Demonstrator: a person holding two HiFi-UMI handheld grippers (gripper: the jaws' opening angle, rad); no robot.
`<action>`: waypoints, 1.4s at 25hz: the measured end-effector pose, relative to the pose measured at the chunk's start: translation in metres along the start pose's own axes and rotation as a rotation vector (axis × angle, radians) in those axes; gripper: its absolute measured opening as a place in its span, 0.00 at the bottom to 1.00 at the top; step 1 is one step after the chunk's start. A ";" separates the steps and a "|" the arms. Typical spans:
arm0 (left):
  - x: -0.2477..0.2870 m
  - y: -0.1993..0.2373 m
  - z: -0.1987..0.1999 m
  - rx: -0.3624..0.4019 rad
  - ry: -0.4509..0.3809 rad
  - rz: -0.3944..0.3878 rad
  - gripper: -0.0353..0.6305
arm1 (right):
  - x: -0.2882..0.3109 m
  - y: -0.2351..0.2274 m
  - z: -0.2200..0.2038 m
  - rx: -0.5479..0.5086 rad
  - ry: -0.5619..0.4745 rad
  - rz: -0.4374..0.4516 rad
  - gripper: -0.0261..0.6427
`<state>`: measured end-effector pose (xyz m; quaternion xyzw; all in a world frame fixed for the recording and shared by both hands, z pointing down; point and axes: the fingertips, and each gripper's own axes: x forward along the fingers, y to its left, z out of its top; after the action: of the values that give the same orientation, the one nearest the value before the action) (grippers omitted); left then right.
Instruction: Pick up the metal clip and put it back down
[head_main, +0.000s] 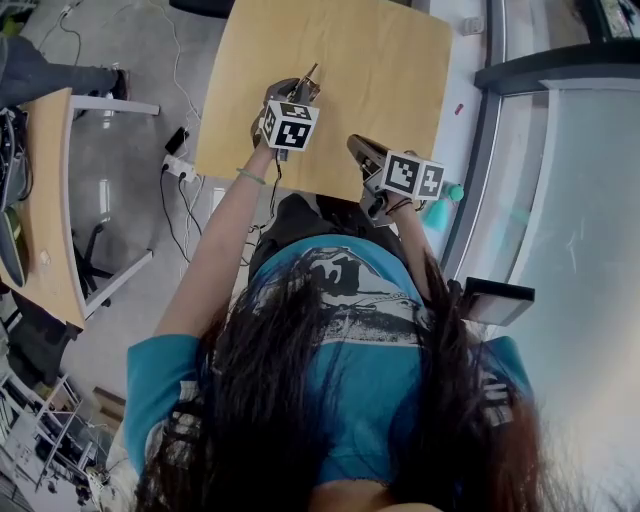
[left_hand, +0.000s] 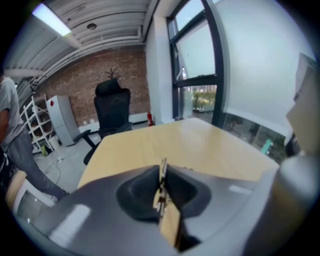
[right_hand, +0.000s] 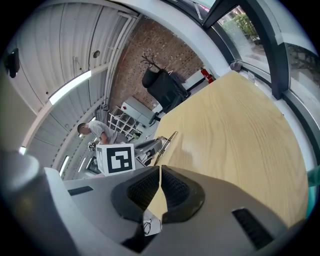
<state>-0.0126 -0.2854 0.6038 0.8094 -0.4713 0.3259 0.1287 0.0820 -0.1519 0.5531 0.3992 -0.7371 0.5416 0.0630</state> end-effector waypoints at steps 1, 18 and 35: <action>0.004 -0.003 -0.002 0.023 0.012 -0.002 0.09 | 0.000 -0.001 -0.001 0.002 0.000 -0.001 0.07; 0.028 -0.045 -0.028 -0.018 0.107 -0.132 0.34 | -0.003 -0.011 -0.001 0.021 0.003 -0.026 0.07; -0.105 -0.034 0.030 -0.358 -0.184 -0.270 0.24 | 0.012 0.029 -0.020 -0.014 -0.003 0.005 0.07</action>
<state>-0.0076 -0.2111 0.5166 0.8556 -0.4188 0.1419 0.2690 0.0484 -0.1380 0.5459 0.3975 -0.7420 0.5360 0.0634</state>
